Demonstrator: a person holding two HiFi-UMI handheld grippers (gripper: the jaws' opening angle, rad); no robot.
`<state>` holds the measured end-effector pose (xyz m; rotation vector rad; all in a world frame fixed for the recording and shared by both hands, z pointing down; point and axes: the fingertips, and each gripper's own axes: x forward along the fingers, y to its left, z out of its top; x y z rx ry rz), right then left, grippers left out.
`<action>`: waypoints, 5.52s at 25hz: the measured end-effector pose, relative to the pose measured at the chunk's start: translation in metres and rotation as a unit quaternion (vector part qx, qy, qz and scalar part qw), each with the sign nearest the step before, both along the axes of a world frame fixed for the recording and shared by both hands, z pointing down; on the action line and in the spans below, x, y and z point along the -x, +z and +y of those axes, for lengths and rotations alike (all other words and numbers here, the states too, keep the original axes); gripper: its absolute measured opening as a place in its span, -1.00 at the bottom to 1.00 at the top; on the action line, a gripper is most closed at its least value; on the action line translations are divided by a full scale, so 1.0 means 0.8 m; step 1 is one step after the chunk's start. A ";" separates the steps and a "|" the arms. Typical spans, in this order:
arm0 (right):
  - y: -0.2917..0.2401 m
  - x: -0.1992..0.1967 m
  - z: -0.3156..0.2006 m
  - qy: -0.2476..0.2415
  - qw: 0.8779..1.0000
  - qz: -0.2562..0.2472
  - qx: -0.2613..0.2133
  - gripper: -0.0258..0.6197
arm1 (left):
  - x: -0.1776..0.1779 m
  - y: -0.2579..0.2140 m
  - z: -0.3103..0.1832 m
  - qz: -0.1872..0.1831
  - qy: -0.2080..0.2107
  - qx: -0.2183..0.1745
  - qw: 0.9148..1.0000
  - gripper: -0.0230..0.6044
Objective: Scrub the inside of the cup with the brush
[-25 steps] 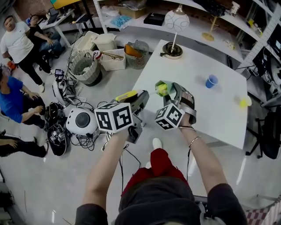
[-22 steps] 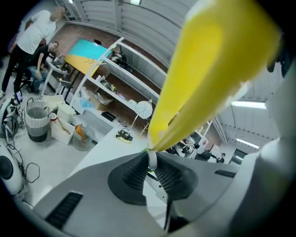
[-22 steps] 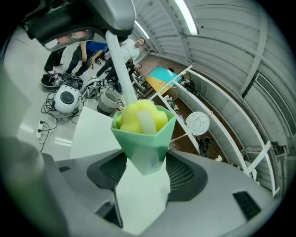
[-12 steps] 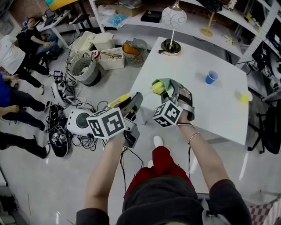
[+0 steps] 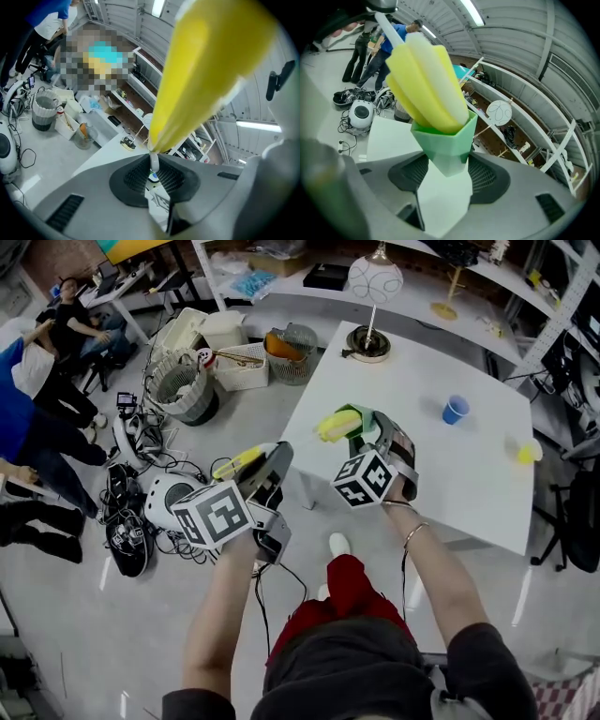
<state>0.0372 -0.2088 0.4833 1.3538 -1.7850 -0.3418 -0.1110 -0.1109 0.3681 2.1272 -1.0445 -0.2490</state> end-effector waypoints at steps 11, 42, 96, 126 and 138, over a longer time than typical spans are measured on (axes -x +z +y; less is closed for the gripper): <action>0.026 -0.011 -0.032 0.048 0.992 -0.106 0.049 -0.06 | 0.030 -0.009 -0.022 0.055 -0.039 -0.010 0.998 -0.78; 0.059 0.048 -0.202 0.015 0.931 -0.360 0.055 -0.07 | 0.062 0.027 -0.206 0.011 -0.118 -0.031 0.993 -0.78; 0.077 0.036 -0.221 0.035 0.933 -0.339 0.116 -0.07 | 0.017 0.037 -0.276 -0.003 -0.077 -0.020 0.997 -0.78; -0.055 0.017 -0.038 -0.009 0.926 -0.377 0.032 -0.86 | 0.016 -0.014 -0.109 -0.054 -0.100 -0.101 0.988 -0.78; -0.081 0.008 0.019 -0.001 0.917 -0.398 0.016 -0.86 | 0.012 -0.024 -0.053 -0.126 -0.102 -0.143 0.976 -0.78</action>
